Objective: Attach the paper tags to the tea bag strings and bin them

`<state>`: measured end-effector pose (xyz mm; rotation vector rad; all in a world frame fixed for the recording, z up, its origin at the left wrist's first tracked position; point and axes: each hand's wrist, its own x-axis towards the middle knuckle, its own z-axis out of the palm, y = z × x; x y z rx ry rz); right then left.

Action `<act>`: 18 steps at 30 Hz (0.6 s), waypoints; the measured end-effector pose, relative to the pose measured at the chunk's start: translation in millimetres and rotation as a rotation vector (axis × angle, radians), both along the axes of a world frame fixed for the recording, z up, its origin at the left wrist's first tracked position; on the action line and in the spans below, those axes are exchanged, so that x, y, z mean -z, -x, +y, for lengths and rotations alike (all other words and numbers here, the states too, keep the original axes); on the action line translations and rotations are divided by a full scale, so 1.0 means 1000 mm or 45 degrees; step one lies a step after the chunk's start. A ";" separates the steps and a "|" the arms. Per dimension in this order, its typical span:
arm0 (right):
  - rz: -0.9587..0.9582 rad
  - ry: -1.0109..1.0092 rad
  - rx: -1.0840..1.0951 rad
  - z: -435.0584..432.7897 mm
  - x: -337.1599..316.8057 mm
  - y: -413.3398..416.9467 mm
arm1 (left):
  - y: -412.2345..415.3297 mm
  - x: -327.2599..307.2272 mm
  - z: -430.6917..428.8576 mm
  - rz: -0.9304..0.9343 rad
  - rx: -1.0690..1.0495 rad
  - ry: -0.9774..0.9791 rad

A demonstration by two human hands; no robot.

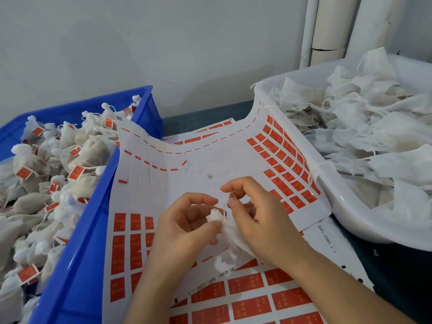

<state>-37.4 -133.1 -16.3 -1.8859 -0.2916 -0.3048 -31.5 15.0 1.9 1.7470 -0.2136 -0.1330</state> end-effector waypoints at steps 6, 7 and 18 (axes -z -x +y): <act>0.061 -0.052 0.004 -0.003 -0.001 -0.002 | 0.004 -0.004 -0.001 0.001 0.154 0.017; 0.067 -0.057 0.009 -0.003 -0.001 -0.002 | 0.003 -0.003 -0.001 -0.022 0.134 -0.007; 0.149 -0.093 -0.018 -0.004 -0.004 0.000 | 0.003 -0.004 -0.002 -0.032 0.102 -0.038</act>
